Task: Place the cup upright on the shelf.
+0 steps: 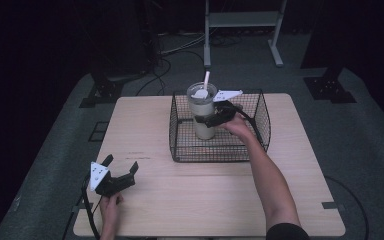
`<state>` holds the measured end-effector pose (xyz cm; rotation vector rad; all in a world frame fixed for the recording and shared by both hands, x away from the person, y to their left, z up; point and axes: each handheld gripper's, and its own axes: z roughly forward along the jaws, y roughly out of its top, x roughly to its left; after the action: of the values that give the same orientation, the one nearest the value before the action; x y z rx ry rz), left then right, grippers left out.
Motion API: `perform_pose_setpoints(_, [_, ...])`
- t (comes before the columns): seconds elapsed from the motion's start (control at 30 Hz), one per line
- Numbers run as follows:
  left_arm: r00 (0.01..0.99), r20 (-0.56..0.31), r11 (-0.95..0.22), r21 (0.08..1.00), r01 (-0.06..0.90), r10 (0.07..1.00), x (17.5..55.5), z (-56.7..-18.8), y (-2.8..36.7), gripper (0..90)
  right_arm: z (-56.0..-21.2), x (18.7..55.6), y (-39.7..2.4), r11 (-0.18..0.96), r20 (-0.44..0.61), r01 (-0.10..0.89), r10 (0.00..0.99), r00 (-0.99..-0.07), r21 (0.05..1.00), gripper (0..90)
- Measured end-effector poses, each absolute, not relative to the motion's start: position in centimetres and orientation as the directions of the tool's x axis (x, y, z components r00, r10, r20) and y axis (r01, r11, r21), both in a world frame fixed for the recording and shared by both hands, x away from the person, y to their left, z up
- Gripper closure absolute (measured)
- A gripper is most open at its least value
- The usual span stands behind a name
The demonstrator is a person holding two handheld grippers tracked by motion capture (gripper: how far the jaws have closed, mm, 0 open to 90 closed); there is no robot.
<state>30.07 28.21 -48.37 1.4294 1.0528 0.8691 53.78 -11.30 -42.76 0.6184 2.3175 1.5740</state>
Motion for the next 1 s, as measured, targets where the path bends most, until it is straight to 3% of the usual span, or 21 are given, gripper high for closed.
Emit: perform_pose_setpoints(1.0, [0.334, -0.046, 0.001, 0.991, 0.134, 0.941, 30.1, -48.4, 28.2, 0.0, -42.8, 52.0, -12.8, 0.342, -0.029, 0.19, 0.544, -0.839, 0.92, 8.0])
